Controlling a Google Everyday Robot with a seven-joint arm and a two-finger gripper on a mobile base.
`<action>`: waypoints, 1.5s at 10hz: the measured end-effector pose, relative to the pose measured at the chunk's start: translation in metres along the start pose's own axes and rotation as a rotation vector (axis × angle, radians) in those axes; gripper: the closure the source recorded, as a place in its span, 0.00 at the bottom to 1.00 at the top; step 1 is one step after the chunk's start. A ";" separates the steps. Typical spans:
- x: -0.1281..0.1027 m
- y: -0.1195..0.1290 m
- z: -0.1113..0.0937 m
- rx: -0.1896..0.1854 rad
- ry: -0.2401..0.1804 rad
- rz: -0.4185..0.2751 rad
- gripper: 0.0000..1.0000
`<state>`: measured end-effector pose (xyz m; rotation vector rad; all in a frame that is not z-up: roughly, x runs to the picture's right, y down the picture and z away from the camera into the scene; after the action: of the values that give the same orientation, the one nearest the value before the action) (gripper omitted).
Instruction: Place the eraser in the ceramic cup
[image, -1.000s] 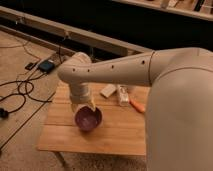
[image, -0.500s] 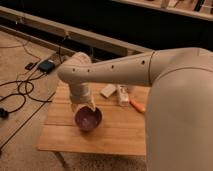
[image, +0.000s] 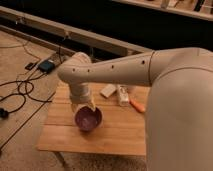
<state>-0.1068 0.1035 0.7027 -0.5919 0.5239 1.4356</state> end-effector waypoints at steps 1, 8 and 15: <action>0.000 0.000 0.000 0.000 0.000 0.000 0.35; 0.000 0.000 0.000 0.000 0.000 0.000 0.35; -0.025 -0.001 -0.004 -0.012 -0.024 -0.050 0.35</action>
<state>-0.1074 0.0815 0.7163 -0.5933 0.4788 1.3980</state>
